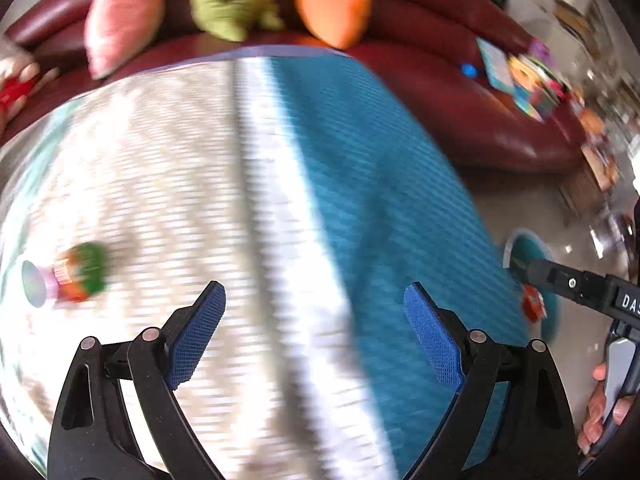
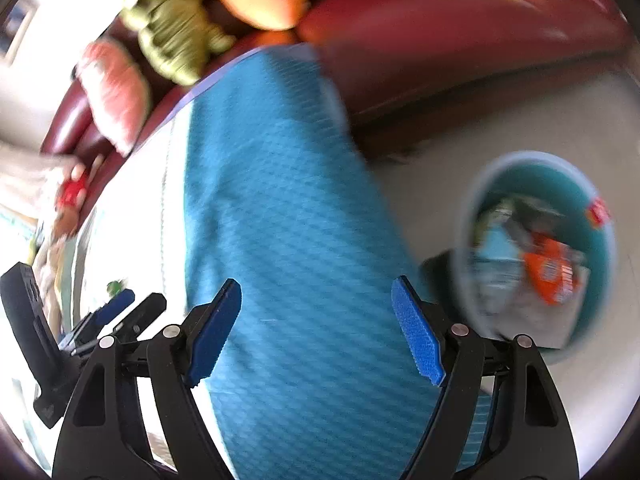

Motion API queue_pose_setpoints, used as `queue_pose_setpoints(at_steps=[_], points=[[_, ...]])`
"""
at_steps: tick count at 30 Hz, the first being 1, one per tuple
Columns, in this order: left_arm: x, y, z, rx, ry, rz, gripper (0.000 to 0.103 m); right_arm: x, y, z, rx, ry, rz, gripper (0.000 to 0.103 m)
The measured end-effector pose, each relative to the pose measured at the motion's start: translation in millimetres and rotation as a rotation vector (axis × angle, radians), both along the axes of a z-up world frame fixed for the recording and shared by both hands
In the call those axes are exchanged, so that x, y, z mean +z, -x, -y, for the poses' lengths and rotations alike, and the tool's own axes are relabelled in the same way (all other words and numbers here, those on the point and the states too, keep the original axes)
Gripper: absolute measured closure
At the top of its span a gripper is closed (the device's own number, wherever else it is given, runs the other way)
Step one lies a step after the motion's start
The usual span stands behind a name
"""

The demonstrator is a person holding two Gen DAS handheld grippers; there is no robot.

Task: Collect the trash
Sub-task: 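Move both open tools back over the bed toward the yogurt cup and toy egg, then grasp the white-red yogurt cup with the left tool while the right tool grasps the orange-green toy egg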

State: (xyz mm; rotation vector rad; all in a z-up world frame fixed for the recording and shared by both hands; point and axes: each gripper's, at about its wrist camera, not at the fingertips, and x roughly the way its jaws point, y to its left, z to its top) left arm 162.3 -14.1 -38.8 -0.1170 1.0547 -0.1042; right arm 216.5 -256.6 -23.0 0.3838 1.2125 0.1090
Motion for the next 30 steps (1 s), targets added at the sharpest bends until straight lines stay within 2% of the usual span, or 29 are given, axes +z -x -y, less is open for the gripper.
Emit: queue_pose_setpoints(at_steps=[9, 15, 19, 27, 28, 29, 30], points=[[11, 29, -132, 0.184, -0.017, 0.013, 0.012, 5, -25, -145, 0.258, 0.022, -0.008, 0.029], [4, 44, -209, 0.287, -0.015, 0.017, 0.012, 6, -31, -204, 0.355, 0.037, -0.008, 0.029], [-9, 39, -235, 0.31, -0.01, 0.003, 0.012, 2, -32, -233, 0.396, 0.044, -0.022, 0.029], [-35, 22, -241, 0.266, -0.028, -0.023, 0.047, -17, -43, -279, 0.453, 0.053, -0.058, 0.029], [-36, 20, -238, 0.251, -0.033, -0.013, 0.057, -19, -44, -285, 0.463, 0.053, -0.058, 0.029], [-36, 19, -237, 0.246, -0.043, -0.008, 0.086, -20, -45, -290, 0.47, 0.052, -0.057, 0.029], [-37, 19, -237, 0.239, -0.035, -0.012, 0.091, -21, -46, -295, 0.475, 0.05, -0.055, 0.029]])
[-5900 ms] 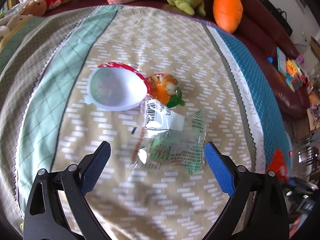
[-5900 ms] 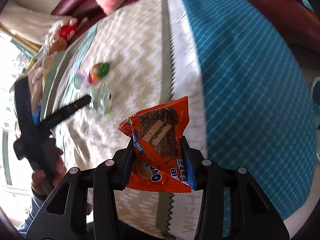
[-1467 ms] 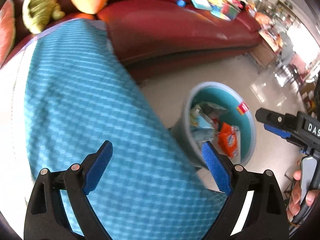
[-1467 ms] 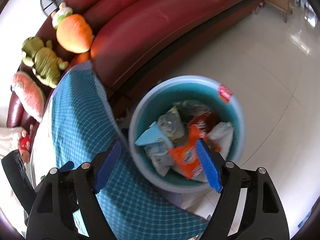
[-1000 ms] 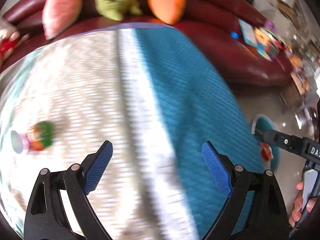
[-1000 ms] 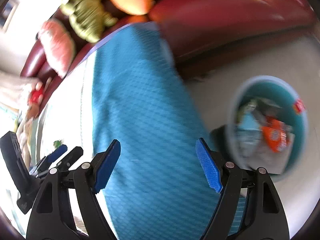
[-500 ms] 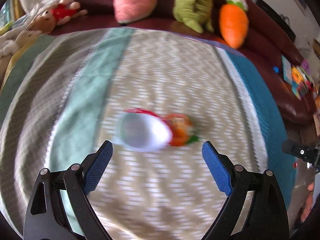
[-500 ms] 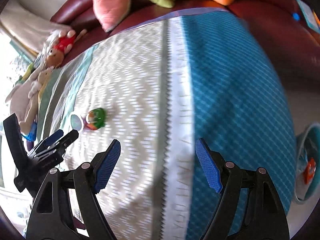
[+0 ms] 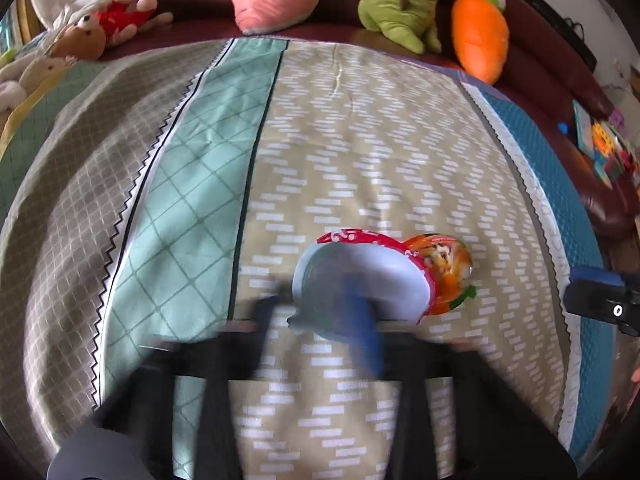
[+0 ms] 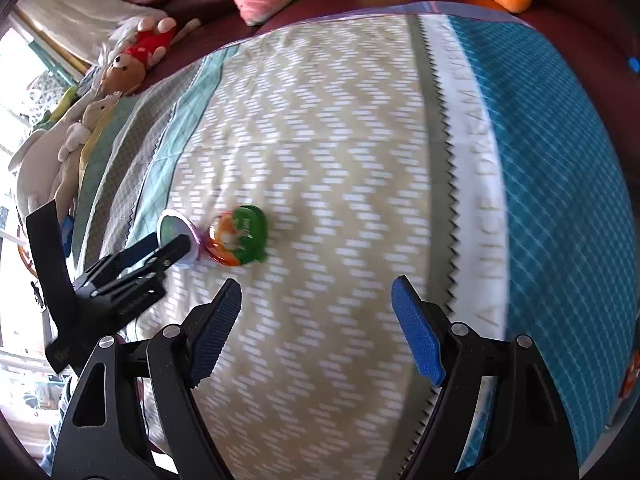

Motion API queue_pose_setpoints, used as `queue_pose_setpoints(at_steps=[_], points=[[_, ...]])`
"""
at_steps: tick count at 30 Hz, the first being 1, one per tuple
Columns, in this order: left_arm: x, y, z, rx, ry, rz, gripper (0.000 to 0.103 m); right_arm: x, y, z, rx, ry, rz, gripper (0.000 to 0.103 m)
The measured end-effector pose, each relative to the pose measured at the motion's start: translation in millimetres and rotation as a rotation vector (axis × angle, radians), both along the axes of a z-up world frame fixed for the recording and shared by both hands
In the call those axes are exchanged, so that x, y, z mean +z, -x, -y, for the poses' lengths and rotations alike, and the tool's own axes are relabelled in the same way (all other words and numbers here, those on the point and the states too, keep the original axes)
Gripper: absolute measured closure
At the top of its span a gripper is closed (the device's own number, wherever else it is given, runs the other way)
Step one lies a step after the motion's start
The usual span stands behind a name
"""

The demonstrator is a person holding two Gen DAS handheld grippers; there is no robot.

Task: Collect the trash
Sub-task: 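Grasp the white-red yogurt cup with the left tool while the right tool grasps the orange-green toy egg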

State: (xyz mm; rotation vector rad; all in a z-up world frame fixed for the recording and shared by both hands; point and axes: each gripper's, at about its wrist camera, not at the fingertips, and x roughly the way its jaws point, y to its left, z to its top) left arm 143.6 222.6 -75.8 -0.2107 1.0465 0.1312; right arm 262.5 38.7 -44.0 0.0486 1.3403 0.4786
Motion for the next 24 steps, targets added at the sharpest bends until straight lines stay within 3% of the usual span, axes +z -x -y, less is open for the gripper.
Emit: queue_pose_setpoints(at_steps=[15, 16, 18, 20, 24], points=[[11, 40, -60, 0.159, 0.038, 0.003, 0.092, -28, -8, -90, 0.191, 0.02, 0.076, 0.031], [11, 41, -60, 0.159, 0.037, 0.001, 0.092, -32, -8, -94, 0.203, 0.03, 0.081, 0.032], [9, 43, -58, 0.158, 0.037, -0.002, 0.092, -39, -8, -100, 0.22, 0.039, 0.075, 0.051], [11, 43, -52, 0.152, 0.039, 0.0, 0.092, -40, -2, -101, 0.236, 0.057, 0.115, 0.052], [18, 40, -32, 0.113, 0.036, 0.017, 0.093, -36, 1, -93, 0.214, 0.032, 0.094, 0.054]])
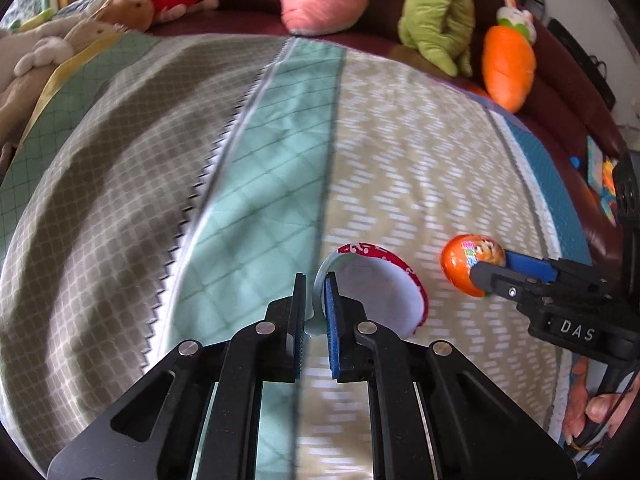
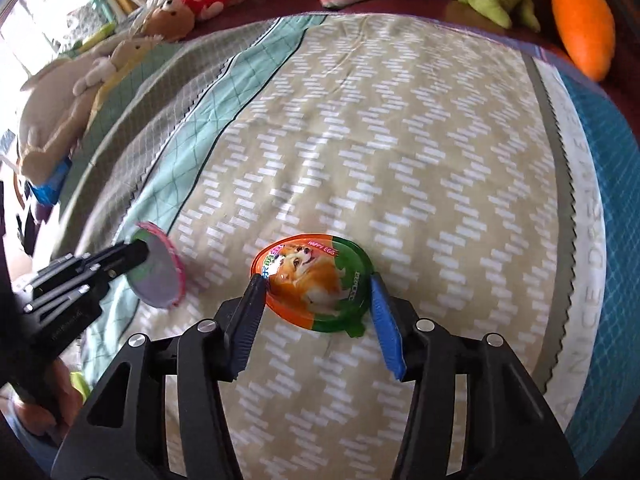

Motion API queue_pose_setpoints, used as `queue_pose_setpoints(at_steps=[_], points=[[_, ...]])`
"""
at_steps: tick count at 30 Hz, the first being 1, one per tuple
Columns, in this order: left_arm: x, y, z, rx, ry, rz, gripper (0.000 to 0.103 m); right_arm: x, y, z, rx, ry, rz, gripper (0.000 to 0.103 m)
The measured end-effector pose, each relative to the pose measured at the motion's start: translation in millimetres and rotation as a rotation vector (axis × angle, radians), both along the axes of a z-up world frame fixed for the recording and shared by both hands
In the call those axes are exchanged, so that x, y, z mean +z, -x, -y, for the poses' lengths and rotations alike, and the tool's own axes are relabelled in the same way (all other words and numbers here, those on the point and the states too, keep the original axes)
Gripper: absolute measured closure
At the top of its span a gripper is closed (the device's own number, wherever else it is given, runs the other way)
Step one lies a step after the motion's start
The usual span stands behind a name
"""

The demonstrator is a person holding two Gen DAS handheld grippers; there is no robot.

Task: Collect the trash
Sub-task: 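Grasp the white-red yogurt cup with the left tool while the right tool grasps the orange-green toy egg, then carry the yogurt cup and toy egg over the teal bin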

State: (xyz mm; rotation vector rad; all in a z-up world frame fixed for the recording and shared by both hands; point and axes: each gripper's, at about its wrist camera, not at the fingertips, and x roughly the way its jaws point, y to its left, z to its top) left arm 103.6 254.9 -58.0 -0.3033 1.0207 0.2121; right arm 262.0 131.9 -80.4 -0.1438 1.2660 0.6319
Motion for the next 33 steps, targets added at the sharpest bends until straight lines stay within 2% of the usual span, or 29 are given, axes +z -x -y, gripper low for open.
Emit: queue_pose_setpoints(at_steps=[7, 9, 14, 15, 20, 22, 23, 24, 28, 31, 33], points=[[13, -11, 52, -0.093, -0.008, 0.028, 0.093, 28, -1, 63, -0.116, -0.063, 0.025, 0.061], [15, -14, 70, -0.123, -0.01, 0.034, 0.093, 35, -1, 83, -0.146, -0.075, 0.024, 0.101], [16, -20, 104, -0.173, -0.004, 0.039, 0.093, 35, 1, 125, -0.191, -0.053, 0.004, 0.1], [16, -20, 107, -0.169, -0.008, 0.04, 0.093, 33, 1, 133, -0.197, -0.05, -0.001, 0.097], [14, -17, 85, -0.103, -0.017, 0.04, 0.093, 25, -3, 131, -0.156, -0.054, -0.021, 0.094], [15, -16, 68, -0.069, -0.014, 0.038, 0.093, 21, -8, 119, -0.118, -0.06, -0.036, 0.073], [15, -16, 61, -0.054, -0.011, 0.037, 0.093, 20, -10, 112, -0.101, -0.06, -0.027, 0.053], [15, -15, 54, -0.041, -0.009, 0.035, 0.093, 19, -11, 102, -0.073, -0.06, -0.004, 0.051], [14, -15, 33, -0.01, -0.016, 0.019, 0.093, 9, -17, 74, -0.005, -0.059, 0.001, 0.05], [10, -17, 28, -0.001, -0.016, 0.004, 0.093, -3, -21, 57, 0.028, -0.017, 0.03, 0.048], [8, -18, 29, -0.001, -0.016, 0.0, 0.093, -4, -19, 53, 0.04, 0.009, 0.085, 0.054]])
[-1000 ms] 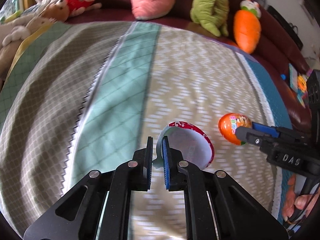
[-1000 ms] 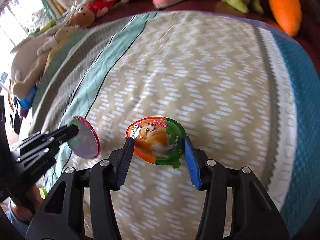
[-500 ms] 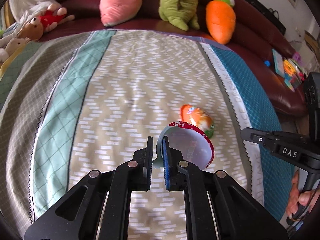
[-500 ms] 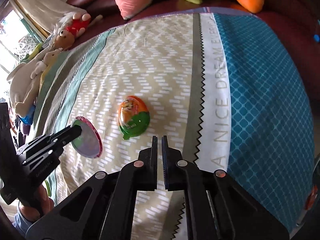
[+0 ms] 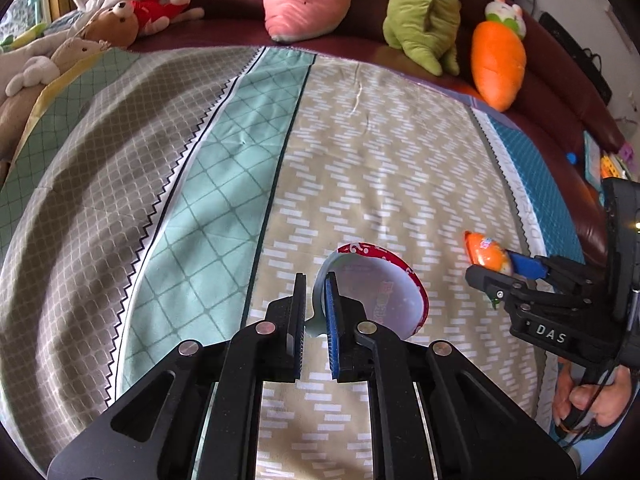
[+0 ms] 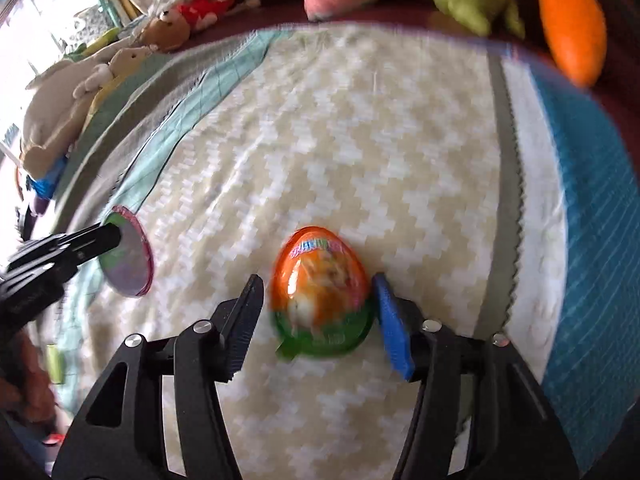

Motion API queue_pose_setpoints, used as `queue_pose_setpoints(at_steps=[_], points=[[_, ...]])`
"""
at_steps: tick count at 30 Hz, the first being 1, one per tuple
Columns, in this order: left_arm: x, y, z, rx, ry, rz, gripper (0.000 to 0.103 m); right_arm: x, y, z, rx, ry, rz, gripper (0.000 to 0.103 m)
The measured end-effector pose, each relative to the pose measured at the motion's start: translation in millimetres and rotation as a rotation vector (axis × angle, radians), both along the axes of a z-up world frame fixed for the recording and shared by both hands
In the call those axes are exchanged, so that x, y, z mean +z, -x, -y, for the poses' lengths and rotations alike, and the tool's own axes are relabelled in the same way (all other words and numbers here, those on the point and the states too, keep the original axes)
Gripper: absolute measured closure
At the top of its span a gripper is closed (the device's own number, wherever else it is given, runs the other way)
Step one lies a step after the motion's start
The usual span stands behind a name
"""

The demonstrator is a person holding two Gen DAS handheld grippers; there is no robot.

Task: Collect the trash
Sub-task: 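Carry the yogurt cup and toy egg over the teal bin, then open both tools to drop the yogurt cup and toy egg into the bin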

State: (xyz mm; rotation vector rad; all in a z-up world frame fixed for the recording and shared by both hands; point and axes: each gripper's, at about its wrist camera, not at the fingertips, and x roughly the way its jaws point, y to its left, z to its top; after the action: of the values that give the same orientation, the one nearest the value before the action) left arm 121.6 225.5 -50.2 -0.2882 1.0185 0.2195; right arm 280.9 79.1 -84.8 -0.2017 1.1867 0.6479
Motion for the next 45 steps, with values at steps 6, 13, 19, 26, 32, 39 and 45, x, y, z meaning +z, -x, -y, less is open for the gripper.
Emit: queue_pose_setpoints(at_steps=[6, 13, 19, 26, 32, 39, 45], points=[[4, -10, 36, -0.068, 0.0, 0.007, 0.093, 15, 4, 27, -0.065, -0.05, -0.012, 0.055], [19, -24, 132, -0.232, -0.003, 0.036, 0.093, 54, 16, 114, -0.215, -0.112, 0.022, 0.055], [24, -29, 238, -0.391, 0.001, 0.041, 0.093, 80, 40, 223, -0.384, -0.154, 0.059, 0.055], [27, -28, 353, -0.556, 0.005, 0.04, 0.093, 101, 75, 352, -0.592, -0.215, 0.107, 0.054], [21, -25, 444, -0.685, 0.003, 0.027, 0.093, 104, 112, 453, -0.779, -0.26, 0.133, 0.054], [0, -28, 526, -0.791, 0.01, -0.013, 0.093, 88, 143, 533, -0.939, -0.248, 0.111, 0.054], [-15, -37, 562, -0.828, 0.012, -0.044, 0.093, 73, 143, 553, -0.989, -0.226, 0.09, 0.053]])
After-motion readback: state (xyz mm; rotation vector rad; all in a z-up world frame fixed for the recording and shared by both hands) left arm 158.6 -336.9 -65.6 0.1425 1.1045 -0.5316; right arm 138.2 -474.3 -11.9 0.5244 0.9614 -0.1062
